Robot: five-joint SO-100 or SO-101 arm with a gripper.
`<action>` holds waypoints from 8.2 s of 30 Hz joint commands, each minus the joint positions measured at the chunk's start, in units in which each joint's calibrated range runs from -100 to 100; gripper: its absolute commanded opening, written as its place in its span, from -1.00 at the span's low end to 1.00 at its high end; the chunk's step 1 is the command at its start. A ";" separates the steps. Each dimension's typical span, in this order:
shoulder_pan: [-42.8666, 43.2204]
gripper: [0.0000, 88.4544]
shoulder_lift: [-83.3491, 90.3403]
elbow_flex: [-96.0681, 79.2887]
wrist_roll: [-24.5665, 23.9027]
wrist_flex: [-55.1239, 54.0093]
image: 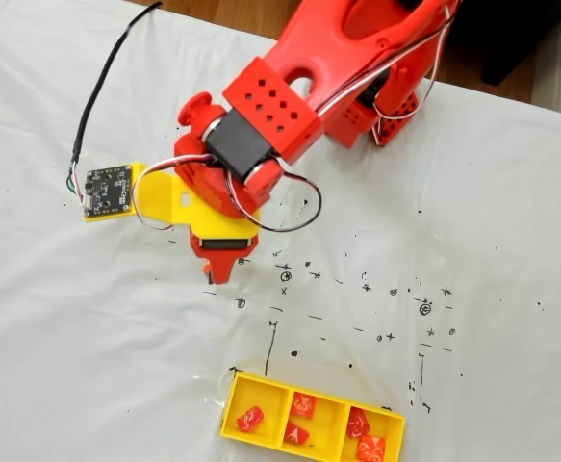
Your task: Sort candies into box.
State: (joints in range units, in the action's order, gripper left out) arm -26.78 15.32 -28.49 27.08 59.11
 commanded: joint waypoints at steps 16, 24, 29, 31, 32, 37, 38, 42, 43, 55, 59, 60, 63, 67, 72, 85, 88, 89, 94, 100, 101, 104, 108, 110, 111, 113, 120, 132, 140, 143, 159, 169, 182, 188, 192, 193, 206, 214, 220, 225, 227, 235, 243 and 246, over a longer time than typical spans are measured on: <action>-1.21 -0.25 -8.19 8.14 0.24 -0.61; -1.12 -0.25 -12.18 12.24 -0.24 -0.53; -0.94 -0.27 -13.20 13.15 -0.63 -0.69; -0.76 -0.27 -13.79 13.15 -0.83 -0.78; -0.76 -0.28 -13.87 13.24 -0.88 -0.69; -0.76 -0.31 -14.21 12.88 -0.93 -0.45; -0.67 -0.32 -14.47 12.97 -0.98 -0.53; -0.58 -0.32 -15.99 13.97 -1.22 -0.37; -0.58 -0.33 -16.33 14.43 -1.37 -0.20; 0.24 -0.35 -19.05 16.61 -2.15 0.13; 0.24 -0.35 -18.62 16.52 -2.10 0.70; 0.15 -0.35 -18.20 16.25 -2.00 0.70; 0.15 -0.36 -17.44 15.15 -1.86 0.70; 0.15 -0.36 -17.10 14.70 -1.81 0.86; 0.24 -0.37 -17.95 15.15 -1.95 0.70; 0.96 -0.43 -23.46 18.70 -3.91 2.91; 0.96 -0.45 -23.37 17.98 -3.81 2.83; 0.87 -0.53 -23.29 17.70 -3.81 2.75; 0.42 -1.00 -22.53 16.43 -4.44 2.42; -0.22 -1.00 -20.66 15.52 -4.54 2.25; -0.40 -1.00 -20.41 15.97 -4.54 2.58; -0.03 -1.00 -18.54 16.61 -4.74 2.99; 1.69 -1.00 -12.60 17.34 -5.18 3.97; 2.77 -1.00 -8.79 18.25 -5.47 4.38; 3.59 -1.00 -7.00 18.89 -5.57 4.71; 5.04 -1.00 -3.53 19.98 -5.91 5.28; 12.92 -1.00 5.55 21.34 -8.16 4.71; 19.53 -1.00 -1.58 30.08 -18.56 -4.70; 21.34 -1.00 -7.34 32.36 -18.46 -7.73; 22.07 -1.00 -9.46 32.36 -16.80 -8.31; 22.61 -1.00 -14.98 35.45 -16.46 -10.44; 23.15 -1.00 -17.18 36.64 -16.41 -11.42; 23.79 -1.00 -18.54 37.27 -17.14 -12.97; 23.97 -0.68 -19.30 37.82 -16.85 -13.06; 24.15 -0.25 -19.56 37.46 -16.46 -13.14; 24.15 -0.17 -19.39 37.27 -16.46 -13.14; 24.24 -0.02 -16.42 35.09 -17.09 -12.56; 23.79 -1.00 -12.52 32.54 -18.36 -12.07; 23.25 -1.00 -8.19 28.90 -19.63 -11.50; 22.88 -1.00 0.80 19.25 -21.54 -12.56; 23.06 -1.00 5.04 13.88 -22.56 -12.81; 26.51 -1.00 35.66 -23.81 -22.03 -13.87; 30.85 -1.00 67.38 -48.39 -19.49 -7.73; 31.40 -1.00 76.88 -53.49 -19.78 -4.21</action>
State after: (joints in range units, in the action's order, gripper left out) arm 3.37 75.65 -77.24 7.20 51.81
